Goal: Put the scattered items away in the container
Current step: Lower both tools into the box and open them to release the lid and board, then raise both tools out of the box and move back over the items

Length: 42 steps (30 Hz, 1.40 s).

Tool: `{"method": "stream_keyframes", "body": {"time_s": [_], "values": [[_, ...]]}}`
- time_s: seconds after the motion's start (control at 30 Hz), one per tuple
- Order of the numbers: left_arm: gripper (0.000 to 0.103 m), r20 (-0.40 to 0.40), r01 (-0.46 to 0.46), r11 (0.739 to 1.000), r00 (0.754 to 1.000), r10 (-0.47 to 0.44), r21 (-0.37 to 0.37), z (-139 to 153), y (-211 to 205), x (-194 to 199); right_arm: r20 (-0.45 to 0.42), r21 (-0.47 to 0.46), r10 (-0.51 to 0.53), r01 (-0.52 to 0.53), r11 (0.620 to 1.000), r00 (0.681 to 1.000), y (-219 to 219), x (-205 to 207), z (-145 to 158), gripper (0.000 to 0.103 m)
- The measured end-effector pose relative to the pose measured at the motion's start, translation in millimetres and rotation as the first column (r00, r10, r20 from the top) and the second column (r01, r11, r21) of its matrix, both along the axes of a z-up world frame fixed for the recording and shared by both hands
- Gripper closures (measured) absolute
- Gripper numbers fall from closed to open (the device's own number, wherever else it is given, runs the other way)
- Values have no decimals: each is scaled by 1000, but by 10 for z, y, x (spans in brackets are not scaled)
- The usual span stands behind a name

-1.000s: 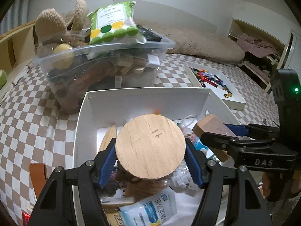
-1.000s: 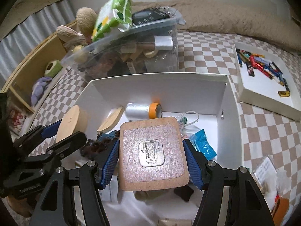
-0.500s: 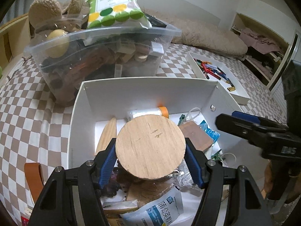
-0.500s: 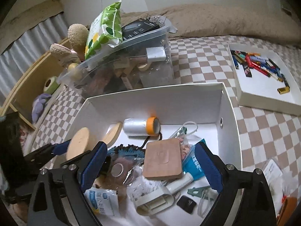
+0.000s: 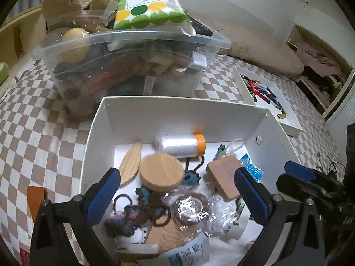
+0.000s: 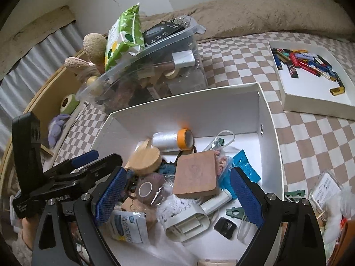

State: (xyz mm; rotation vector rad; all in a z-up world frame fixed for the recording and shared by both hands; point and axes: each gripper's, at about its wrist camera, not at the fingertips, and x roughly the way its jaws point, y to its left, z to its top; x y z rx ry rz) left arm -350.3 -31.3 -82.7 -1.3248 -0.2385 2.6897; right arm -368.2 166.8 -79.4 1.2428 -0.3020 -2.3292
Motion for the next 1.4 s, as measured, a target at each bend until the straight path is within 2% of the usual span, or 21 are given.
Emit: {"method": "stream_keyframes", "body": {"time_s": [0.17, 0.47, 0.73, 1.03, 1.33, 1.37, 1.4], "values": [[0, -5, 22, 998, 1000, -23, -60, -20, 29, 75, 20, -13, -13, 13, 1000, 1000, 53, 6, -28, 9], [0, -16, 27, 999, 1000, -27, -35, -6, 7, 202, 45, -15, -8, 8, 1000, 999, 62, 34, -45, 9], [0, -21, 36, 997, 999, -37, -67, 16, 50, 332, 32, -13, 0, 0, 1000, 999, 54, 139, 20, 9], [0, -59, 17, 998, 998, -21, -62, 165, 40, 525, -58, 58, -12, 15, 998, 998, 83, 348, 215, 9], [0, -79, 3, 998, 997, -8, -65, 275, 118, 750, -120, 116, -15, 29, 993, 993, 160, 615, 284, 9], [0, -78, 3, 998, 997, -8, -68, 282, 124, 771, -128, 120, -21, 36, 992, 992, 179, 641, 290, 7], [0, -78, 2, 998, 997, -8, -69, 287, 129, 792, -133, 125, -24, 41, 991, 991, 192, 661, 294, 1]]}}
